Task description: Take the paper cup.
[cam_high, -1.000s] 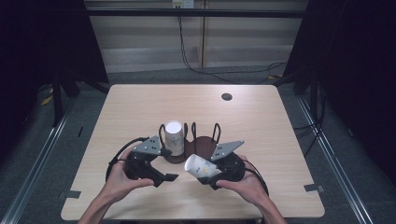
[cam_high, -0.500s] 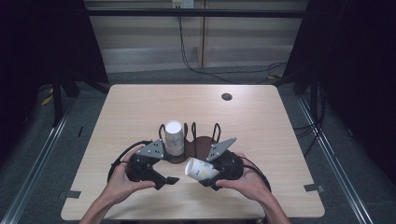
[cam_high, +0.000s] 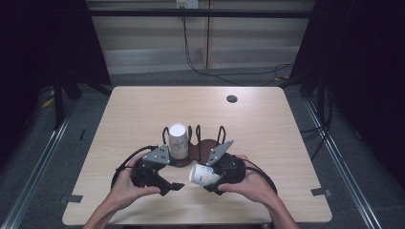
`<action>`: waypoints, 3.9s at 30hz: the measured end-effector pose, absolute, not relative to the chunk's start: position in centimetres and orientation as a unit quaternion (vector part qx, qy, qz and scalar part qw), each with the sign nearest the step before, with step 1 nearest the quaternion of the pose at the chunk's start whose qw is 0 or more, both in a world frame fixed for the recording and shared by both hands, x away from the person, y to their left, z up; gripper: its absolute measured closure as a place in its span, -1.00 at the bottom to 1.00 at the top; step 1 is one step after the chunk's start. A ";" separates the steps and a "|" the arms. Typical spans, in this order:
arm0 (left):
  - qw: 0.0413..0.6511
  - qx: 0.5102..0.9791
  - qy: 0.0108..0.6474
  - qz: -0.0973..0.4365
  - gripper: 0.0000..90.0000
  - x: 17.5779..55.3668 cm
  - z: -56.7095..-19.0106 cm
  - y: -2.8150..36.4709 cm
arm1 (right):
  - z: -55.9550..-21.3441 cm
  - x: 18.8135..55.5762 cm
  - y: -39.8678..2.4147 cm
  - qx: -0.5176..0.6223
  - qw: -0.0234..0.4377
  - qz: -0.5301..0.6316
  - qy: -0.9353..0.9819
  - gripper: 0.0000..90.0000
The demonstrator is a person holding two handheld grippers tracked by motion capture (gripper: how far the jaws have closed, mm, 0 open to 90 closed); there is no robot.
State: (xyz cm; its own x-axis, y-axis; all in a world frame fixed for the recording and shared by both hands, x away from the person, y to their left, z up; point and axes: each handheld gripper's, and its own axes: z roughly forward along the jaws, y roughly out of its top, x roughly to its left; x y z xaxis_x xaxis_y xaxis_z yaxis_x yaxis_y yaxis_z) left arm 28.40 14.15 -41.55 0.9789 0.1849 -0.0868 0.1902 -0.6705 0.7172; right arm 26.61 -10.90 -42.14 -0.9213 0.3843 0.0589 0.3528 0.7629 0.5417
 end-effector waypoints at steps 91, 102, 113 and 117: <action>0.375 0.920 0.082 -0.075 -0.18 27.9 -42.4 12.3 | -42.4 26.0 -7.9 0.138 0.019 0.279 0.950 -0.65; 0.392 0.913 0.087 -0.072 -0.19 27.9 -42.5 13.1 | -42.4 26.1 -10.4 0.189 0.003 0.336 0.923 -0.69; 0.426 0.899 0.089 -0.059 -0.19 28.0 -42.6 13.6 | -42.2 25.5 -12.6 0.200 0.018 0.399 0.895 -0.69; 0.443 0.890 0.088 -0.059 -0.19 28.0 -42.7 13.6 | -42.4 25.4 -13.0 0.201 0.028 0.403 0.892 -0.69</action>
State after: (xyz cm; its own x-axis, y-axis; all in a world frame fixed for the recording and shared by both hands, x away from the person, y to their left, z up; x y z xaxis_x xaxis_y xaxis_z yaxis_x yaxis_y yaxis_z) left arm 28.00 13.57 -42.71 0.9776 0.1049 -0.1827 0.2090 -0.5919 0.7785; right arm 25.35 -12.99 -42.43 -0.9176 0.3816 0.1114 0.3357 0.5938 0.7312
